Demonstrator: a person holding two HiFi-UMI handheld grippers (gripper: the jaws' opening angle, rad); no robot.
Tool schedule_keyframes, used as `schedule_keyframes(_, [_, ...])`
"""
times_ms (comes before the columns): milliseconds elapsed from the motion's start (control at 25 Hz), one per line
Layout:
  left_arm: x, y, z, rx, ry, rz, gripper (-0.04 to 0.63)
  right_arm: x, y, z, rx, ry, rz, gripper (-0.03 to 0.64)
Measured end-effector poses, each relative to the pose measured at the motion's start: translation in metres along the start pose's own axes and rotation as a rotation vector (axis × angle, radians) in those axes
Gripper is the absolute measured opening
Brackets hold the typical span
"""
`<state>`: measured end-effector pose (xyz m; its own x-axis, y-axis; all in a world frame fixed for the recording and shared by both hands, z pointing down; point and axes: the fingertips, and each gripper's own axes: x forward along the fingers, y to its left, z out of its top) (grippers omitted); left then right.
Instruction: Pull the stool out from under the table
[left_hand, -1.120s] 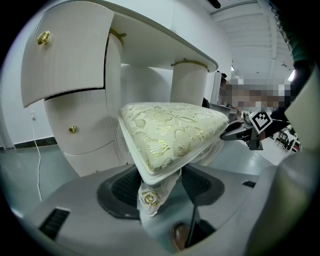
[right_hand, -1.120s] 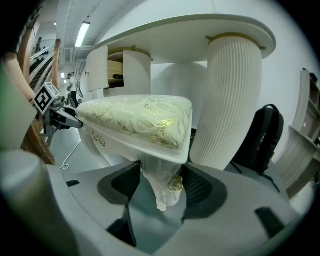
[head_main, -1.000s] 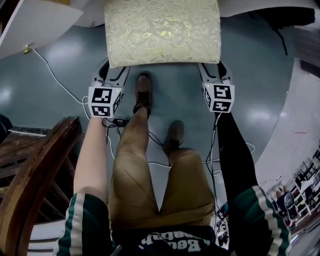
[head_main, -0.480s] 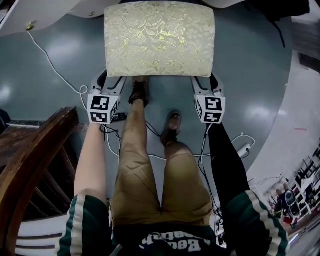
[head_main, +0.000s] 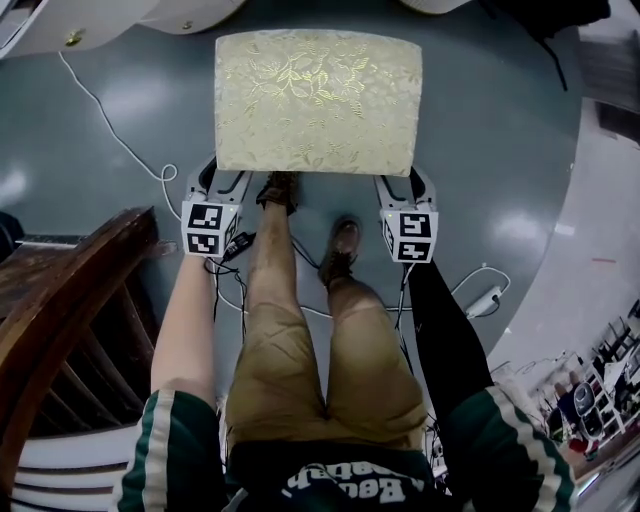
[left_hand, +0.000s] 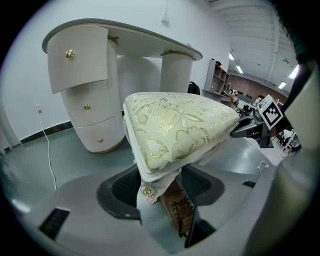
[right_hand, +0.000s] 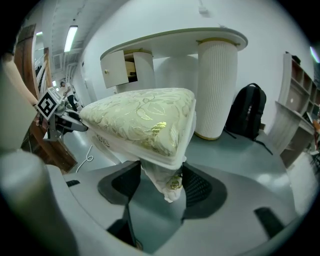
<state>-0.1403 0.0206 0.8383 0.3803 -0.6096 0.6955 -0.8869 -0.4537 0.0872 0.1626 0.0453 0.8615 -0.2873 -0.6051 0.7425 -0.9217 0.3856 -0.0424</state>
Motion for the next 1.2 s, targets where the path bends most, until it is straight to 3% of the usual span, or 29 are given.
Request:
schedule_keyframes(280, [-0.022,-0.006,-0.011,-0.042,0.013,0.134,0.291,-0.020,0.003,0.004,-0.003,-0.002,-0.024,0.279])
schedule_keyframes(440, [-0.062,-0.015,0.013,-0.046,-0.015,0.173,0.291,-0.062,0.004,0.026,0.003,-0.041,-0.013,0.278])
schedule_keyframes(720, [-0.146,-0.042,0.151,0.030,-0.252,0.195,0.290,-0.147,-0.003,0.133,-0.036,-0.222,-0.019,0.265])
schedule_keyframes(960, [-0.221,-0.083,0.266,0.094,-0.434,0.153,0.290,-0.221,-0.007,0.259,-0.117,-0.421,-0.038,0.268])
schedule_keyframes(1200, [-0.284,-0.106,0.359,0.145,-0.591,0.118,0.290,-0.285,0.003,0.339,-0.153,-0.553,-0.046,0.267])
